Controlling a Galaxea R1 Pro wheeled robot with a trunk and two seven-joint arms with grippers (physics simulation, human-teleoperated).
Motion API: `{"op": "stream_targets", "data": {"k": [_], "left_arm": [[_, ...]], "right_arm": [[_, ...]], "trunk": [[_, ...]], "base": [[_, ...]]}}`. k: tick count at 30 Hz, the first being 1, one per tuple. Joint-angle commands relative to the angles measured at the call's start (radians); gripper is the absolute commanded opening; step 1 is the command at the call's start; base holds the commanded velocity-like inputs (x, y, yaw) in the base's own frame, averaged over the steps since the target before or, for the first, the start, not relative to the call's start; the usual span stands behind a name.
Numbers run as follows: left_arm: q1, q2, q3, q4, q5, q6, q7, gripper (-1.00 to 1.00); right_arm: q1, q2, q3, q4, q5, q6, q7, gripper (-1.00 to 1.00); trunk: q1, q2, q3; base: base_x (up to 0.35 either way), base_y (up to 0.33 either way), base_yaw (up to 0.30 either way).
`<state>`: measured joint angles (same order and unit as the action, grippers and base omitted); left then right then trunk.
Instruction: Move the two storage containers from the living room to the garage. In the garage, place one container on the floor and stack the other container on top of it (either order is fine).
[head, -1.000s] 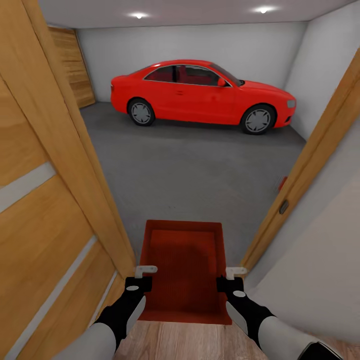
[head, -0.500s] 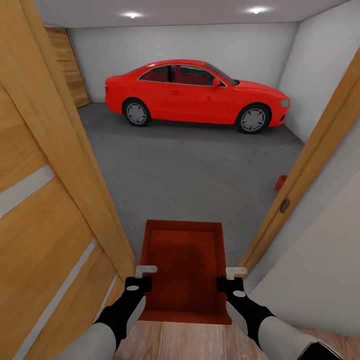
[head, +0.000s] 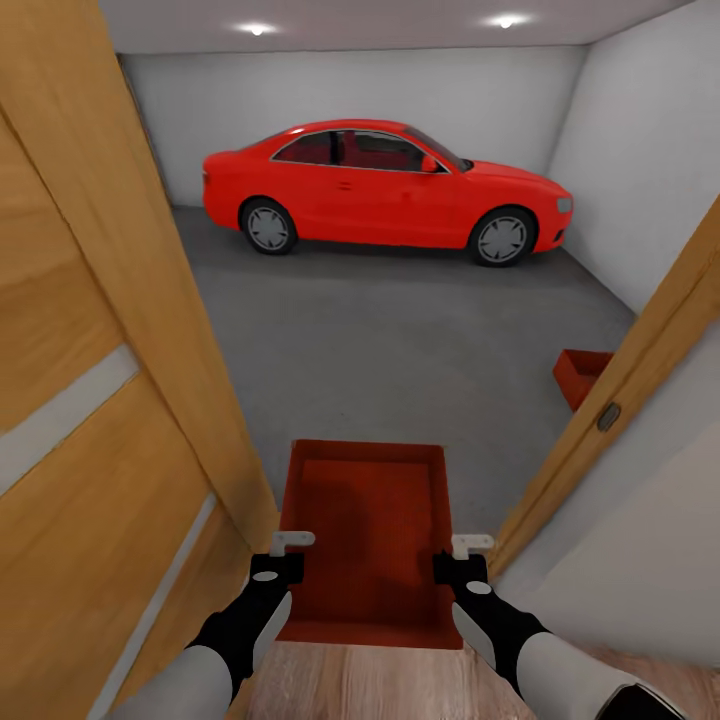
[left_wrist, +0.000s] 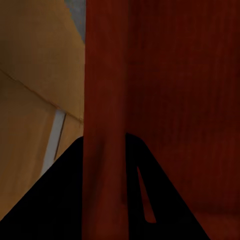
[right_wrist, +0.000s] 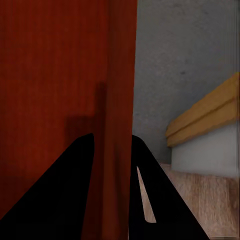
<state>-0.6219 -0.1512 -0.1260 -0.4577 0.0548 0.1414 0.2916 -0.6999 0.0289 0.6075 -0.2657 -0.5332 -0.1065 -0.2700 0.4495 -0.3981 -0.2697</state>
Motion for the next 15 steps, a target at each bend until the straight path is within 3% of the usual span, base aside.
{"op": "stream_targets", "data": {"k": [1, 15], "left_arm": [[0.001, 0.001, -0.018, 0.001, 0.030, 0.064, -0.001, -1.00], [0.001, 0.001, -0.018, 0.001, 0.030, 0.064, 0.000, -1.00]], "right_arm": [[-0.003, 0.000, -0.015, -0.001, 0.011, -0.007, -0.031, -1.00], [-0.003, -0.001, -0.015, -0.001, 0.010, -0.007, -0.031, -1.00]], "trunk": [[0.001, -0.002, -0.002], [0.001, -0.002, -0.002]], "base": [[0.008, 0.024, -0.269], [0.001, 0.002, -0.270]]}}
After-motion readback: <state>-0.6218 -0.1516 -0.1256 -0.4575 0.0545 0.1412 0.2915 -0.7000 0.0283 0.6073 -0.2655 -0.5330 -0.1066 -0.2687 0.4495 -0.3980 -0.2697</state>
